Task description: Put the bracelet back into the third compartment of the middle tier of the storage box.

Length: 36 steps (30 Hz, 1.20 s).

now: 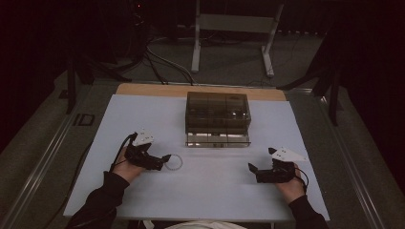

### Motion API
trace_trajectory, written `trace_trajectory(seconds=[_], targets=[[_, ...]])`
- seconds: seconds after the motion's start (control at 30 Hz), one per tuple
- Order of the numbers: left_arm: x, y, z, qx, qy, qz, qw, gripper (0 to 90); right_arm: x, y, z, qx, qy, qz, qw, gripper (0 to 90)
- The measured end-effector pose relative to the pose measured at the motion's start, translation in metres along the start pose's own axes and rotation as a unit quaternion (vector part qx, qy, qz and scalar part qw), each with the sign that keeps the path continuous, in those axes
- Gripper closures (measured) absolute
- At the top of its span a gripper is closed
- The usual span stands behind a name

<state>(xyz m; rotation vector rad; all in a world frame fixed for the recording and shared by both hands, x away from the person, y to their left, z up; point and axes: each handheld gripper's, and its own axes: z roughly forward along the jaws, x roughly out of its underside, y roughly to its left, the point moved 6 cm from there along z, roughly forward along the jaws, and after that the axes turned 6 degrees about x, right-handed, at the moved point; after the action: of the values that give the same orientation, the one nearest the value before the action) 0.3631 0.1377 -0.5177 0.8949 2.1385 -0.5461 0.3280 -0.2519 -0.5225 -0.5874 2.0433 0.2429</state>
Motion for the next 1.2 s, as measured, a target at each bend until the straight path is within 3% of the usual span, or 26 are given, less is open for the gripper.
trace_trajectory(seconds=[0.07, 0.2, 0.33, 0.43, 0.57, 0.73, 0.93, 1.2], targets=[[0.003, -0.002, 0.006, 0.008, 0.015, -0.003, 0.9999, 0.9, 0.000, 0.000, 0.001, 0.001, 0.000, -0.003, 1.0000, 0.0], [0.011, -0.002, 0.019, -0.007, 0.049, -0.002, 0.9988, 0.9, 0.001, 0.001, 0.002, -0.002, 0.003, -0.004, 1.0000, 0.0], [0.016, -0.001, 0.026, -0.016, 0.059, -0.001, 0.9981, 3.9, 0.001, 0.002, 0.002, -0.004, 0.004, -0.006, 1.0000, 0.0], [0.019, -0.001, 0.031, -0.026, 0.074, 0.012, 0.9969, 8.9, 0.002, 0.001, 0.002, -0.005, 0.005, -0.005, 1.0000, 0.0], [0.018, 0.000, 0.034, -0.027, 0.083, 0.019, 0.9960, 21.0, 0.003, 0.001, 0.002, -0.006, 0.007, -0.004, 0.9999, 0.0], [0.018, 0.000, 0.037, -0.024, 0.087, 0.027, 0.9955, 42.5, 0.004, 0.002, 0.002, -0.008, 0.009, -0.005, 0.9999, 0.0], [0.017, -0.003, 0.040, -0.006, 0.100, 0.028, 0.9945, 63.0, 0.004, 0.000, 0.000, -0.007, 0.007, -0.003, 0.9999, 0.0], [0.017, -0.004, 0.044, 0.012, 0.111, 0.018, 0.9936, 77.3, 0.004, 0.001, 0.000, -0.007, 0.008, -0.003, 0.9999, 0.0]])
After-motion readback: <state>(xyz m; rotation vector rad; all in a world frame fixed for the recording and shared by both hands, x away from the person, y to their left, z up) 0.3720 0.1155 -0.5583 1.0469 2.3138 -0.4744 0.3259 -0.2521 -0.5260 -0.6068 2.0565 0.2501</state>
